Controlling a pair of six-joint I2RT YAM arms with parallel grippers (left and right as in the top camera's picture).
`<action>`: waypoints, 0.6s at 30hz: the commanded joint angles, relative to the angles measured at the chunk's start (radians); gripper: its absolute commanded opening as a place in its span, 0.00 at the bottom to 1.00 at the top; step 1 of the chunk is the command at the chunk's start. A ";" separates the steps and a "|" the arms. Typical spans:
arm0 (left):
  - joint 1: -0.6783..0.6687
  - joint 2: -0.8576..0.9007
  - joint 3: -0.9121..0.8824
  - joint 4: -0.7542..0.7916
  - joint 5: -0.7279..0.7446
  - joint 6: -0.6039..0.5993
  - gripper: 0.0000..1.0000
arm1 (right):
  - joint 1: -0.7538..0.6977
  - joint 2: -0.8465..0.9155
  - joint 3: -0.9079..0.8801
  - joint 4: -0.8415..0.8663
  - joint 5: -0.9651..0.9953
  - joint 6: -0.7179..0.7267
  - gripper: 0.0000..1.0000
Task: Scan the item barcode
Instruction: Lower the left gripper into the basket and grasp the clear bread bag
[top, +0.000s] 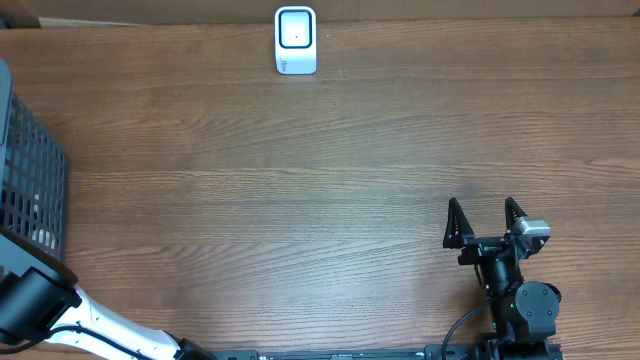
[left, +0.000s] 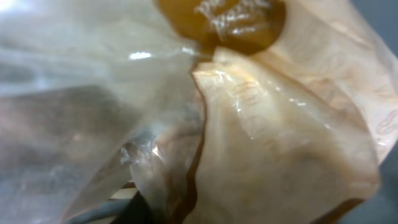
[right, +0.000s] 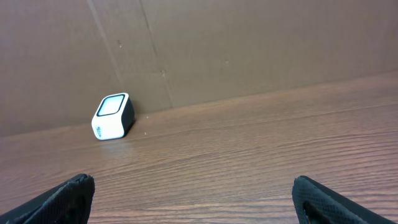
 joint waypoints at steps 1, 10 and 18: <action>0.000 0.062 -0.016 -0.016 0.008 0.006 0.06 | 0.005 -0.010 -0.010 0.006 0.010 0.000 1.00; 0.000 0.060 0.186 -0.201 0.019 -0.010 0.04 | 0.005 -0.010 -0.010 0.006 0.010 0.000 1.00; -0.002 0.060 0.673 -0.484 0.128 -0.047 0.04 | 0.005 -0.010 -0.010 0.006 0.010 0.000 1.00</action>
